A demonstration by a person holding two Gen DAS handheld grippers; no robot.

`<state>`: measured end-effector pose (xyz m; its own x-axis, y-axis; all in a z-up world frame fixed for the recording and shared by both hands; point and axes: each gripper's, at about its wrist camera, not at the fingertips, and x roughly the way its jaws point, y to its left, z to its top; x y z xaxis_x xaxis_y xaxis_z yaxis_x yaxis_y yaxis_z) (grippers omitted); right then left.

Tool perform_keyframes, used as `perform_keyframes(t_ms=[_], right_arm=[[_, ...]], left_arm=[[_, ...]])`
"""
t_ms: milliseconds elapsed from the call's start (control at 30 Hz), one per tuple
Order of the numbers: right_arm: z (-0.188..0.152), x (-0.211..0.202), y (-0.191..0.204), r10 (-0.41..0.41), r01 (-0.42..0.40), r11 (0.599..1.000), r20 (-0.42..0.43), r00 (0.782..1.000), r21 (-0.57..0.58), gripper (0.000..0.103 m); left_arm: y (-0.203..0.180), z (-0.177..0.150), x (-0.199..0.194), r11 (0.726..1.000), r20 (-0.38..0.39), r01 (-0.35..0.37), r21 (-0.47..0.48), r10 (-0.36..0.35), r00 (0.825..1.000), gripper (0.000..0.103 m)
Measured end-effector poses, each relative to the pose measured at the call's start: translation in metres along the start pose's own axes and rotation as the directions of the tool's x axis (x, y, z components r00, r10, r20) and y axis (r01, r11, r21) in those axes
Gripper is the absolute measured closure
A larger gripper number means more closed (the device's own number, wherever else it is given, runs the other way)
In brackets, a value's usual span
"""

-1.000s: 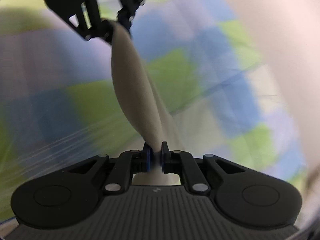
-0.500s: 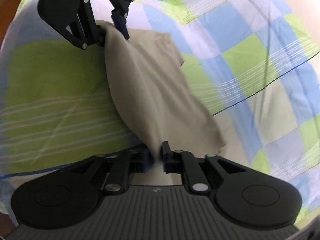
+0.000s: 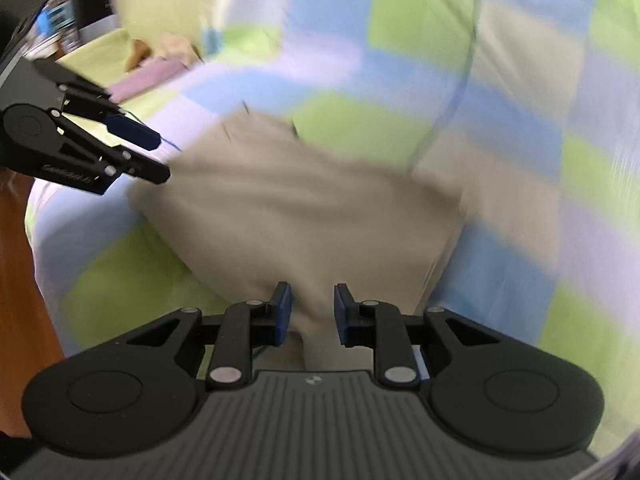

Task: Fold clothes
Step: 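Lay the shirt down and open both grippers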

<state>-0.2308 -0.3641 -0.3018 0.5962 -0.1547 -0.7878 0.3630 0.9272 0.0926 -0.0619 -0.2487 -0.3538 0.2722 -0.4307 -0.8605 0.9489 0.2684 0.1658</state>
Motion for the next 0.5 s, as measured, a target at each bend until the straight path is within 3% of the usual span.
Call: perform_keyframes(t_ms=[133,233,267,367,400,500], right_arm=[[0.012,-0.012,-0.013,0.042,-0.041,0.998,-0.002,0.999,0.050,0.083],[0.026,-0.023,-0.032,0.096,-0.097,0.989,0.017,0.995,0.108,0.076],[0.033,-0.024,-0.038,0.104,-0.106,0.986,0.021,0.994,0.127,0.074],[0.063,-0.017,-0.059,0.097,-0.100,0.978,0.024,0.995,0.182,0.074],[0.067,-0.018,-0.062,0.080,-0.084,0.978,0.029,0.996,0.190,0.073],[0.081,-0.013,-0.076,0.046,-0.056,0.973,0.051,0.998,0.224,0.070]], left_arm=[[0.008,0.014,-0.011,0.999,-0.008,0.028,0.015,-0.028,1.000,0.058],[0.025,0.044,-0.012,0.999,-0.109,0.012,0.038,-0.008,0.994,0.059],[0.034,0.059,-0.006,1.000,-0.185,-0.019,0.014,0.021,0.983,0.059],[0.056,0.089,0.000,0.992,-0.270,-0.048,-0.117,0.015,0.963,0.060],[0.063,0.099,0.002,0.985,-0.290,-0.056,-0.161,0.007,0.957,0.059],[0.067,0.113,0.003,0.982,-0.288,-0.079,-0.174,0.026,0.957,0.059]])
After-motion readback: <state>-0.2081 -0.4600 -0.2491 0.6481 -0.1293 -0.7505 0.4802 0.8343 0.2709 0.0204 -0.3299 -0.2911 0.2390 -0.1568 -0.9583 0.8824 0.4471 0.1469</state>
